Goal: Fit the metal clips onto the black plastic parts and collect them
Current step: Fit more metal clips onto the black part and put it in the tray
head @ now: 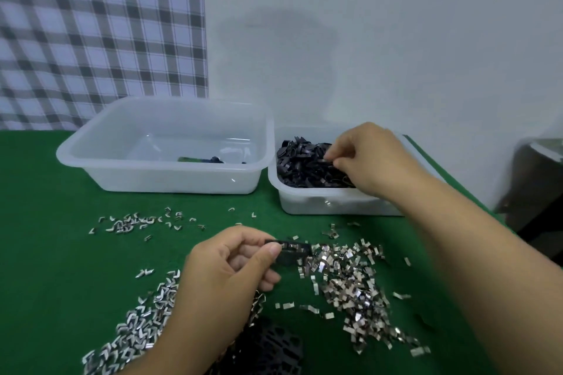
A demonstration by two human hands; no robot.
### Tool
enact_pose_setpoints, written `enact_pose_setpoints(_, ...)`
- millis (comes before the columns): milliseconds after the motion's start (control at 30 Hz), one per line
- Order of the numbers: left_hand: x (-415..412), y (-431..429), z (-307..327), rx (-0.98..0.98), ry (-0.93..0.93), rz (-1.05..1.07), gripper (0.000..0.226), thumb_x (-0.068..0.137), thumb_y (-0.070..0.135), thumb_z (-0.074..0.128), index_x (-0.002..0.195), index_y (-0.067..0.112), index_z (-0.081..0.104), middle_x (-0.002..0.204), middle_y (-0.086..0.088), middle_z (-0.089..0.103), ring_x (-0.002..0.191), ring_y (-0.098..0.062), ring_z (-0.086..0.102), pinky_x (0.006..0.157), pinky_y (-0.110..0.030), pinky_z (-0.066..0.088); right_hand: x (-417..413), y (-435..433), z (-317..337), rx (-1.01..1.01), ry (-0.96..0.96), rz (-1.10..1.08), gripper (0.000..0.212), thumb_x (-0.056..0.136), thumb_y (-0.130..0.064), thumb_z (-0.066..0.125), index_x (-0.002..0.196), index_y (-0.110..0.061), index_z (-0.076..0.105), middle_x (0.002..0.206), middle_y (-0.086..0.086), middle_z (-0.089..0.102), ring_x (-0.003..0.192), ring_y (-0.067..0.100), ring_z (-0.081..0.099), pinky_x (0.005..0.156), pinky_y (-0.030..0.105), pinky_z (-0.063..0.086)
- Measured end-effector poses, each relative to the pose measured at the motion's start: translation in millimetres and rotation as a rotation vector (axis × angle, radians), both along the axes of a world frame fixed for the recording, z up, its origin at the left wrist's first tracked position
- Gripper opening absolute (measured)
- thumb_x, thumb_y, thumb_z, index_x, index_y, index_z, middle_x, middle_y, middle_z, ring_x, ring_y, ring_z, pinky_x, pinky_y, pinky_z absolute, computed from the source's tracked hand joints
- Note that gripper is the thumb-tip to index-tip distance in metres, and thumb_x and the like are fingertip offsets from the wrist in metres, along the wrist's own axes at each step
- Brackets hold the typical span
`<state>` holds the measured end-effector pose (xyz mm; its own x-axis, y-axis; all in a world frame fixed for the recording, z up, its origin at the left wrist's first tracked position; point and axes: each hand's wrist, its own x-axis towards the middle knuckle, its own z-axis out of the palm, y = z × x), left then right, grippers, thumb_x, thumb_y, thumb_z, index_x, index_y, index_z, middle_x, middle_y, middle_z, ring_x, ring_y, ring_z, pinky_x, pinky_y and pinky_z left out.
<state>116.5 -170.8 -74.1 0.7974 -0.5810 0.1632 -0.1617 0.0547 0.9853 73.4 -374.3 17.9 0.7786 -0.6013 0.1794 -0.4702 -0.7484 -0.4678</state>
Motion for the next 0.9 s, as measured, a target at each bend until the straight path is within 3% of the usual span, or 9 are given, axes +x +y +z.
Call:
enact_pose_setpoints(67,-0.3,0.6,-0.8,0.013,-0.008,0.004,0.02,0.077,0.004,0.071,0.072,0.024,0.072,0.059,-0.008,0.068,0.048,-0.017,0.066,0.047,-0.019,0.052,11.4,-10.5,1.3,0.014,0.218,0.009,0.016,0.083,-0.003,0.066,0.087,-0.018,0.071,0.1,0.004,0.069,0.088,0.017,0.063,0.076,0.023,0.045)
enact_pose_setpoints(167,-0.1,0.8,-1.3,0.022,-0.014,0.005,0.021,0.077,0.005,0.072,0.072,0.026,0.072,0.059,-0.008,0.069,0.049,-0.017,0.066,0.047,-0.02,0.053,21.5,-13.0,-2.4,-0.005,0.385,0.065,0.013,0.079,-0.005,0.071,0.087,-0.015,0.071,0.095,0.004,0.069,0.084,0.016,0.06,0.075,0.024,0.045)
enact_pose_setpoints(367,1.6,1.1,-2.1,0.015,-0.005,0.008,0.016,0.078,0.004,0.071,0.07,0.018,0.072,0.057,-0.008,0.068,0.047,-0.017,0.066,0.046,-0.019,0.051,29.2,-14.2,-10.2,-0.096,0.386,0.085,0.012,0.082,0.0,0.063,0.083,-0.009,0.071,0.087,0.003,0.071,0.063,0.004,0.055,0.051,0.014,0.038)
enact_pose_setpoints(433,2.1,-0.4,-1.2,0.001,0.006,0.014,0.015,0.08,0.005,0.069,0.072,0.017,0.07,0.059,-0.007,0.068,0.048,-0.018,0.066,0.046,-0.02,0.052,27.1,-14.5,-8.1,-0.115,0.3,0.094,0.013,0.084,-0.002,0.061,0.079,-0.013,0.068,0.087,0.004,0.07,0.075,0.013,0.062,0.063,0.02,0.045)
enact_pose_setpoints(500,3.0,-0.5,-1.4,-0.017,0.032,0.015,0.014,0.083,0.005,0.066,0.074,0.016,0.069,0.06,-0.007,0.068,0.05,-0.02,0.067,0.047,-0.021,0.053,18.5,-9.5,-5.0,-0.116,0.073,0.088,0.014,0.087,-0.01,0.06,0.079,-0.021,0.064,0.086,-0.001,0.067,0.083,0.015,0.061,0.072,0.025,0.046)
enact_pose_setpoints(567,3.0,0.6,-2.0,-0.031,0.056,0.013,0.013,0.085,0.005,0.064,0.076,0.014,0.067,0.061,-0.008,0.069,0.051,-0.021,0.068,0.047,-0.022,0.053,2.5,6.5,-5.6,-0.062,-0.184,0.114,0.015,0.089,-0.018,0.058,0.078,-0.029,0.058,0.08,-0.013,0.064,0.077,0.002,0.058,0.071,0.017,0.046)
enact_pose_setpoints(633,2.9,1.0,-2.5,-0.046,0.064,0.016,0.013,0.086,0.006,0.062,0.077,0.015,0.067,0.062,-0.01,0.069,0.053,-0.022,0.068,0.048,-0.022,0.053,-19.7,31.7,-12.6,0.13,-0.365,0.17,0.011,0.087,-0.022,0.059,0.082,-0.031,0.06,0.073,-0.011,0.065,0.072,-0.002,0.06,0.067,0.01,0.047)
enact_pose_setpoints(733,3.6,-0.4,-3.0,-0.063,0.058,0.029,0.014,0.087,0.007,0.062,0.077,0.016,0.066,0.064,-0.01,0.07,0.054,-0.02,0.069,0.049,-0.021,0.053,-49.5,60.7,-35.4,0.39,-0.446,0.209,0.024,0.079,-0.017,0.066,0.097,-0.033,0.066,0.079,-0.01,0.07,0.07,0.001,0.064,0.068,0.012,0.051)
enact_pose_setpoints(900,3.6,-0.1,-4.2,-0.071,0.04,0.041,0.014,0.087,0.006,0.061,0.078,0.016,0.065,0.064,-0.009,0.07,0.054,-0.019,0.069,0.05,-0.02,0.054,-61.3,65.2,-61.6,0.862,-0.486,0.134,0.025,0.073,0.003,0.071,0.088,-0.017,0.073,0.073,0.009,0.073,0.066,0.018,0.07,0.062,0.017,0.053)
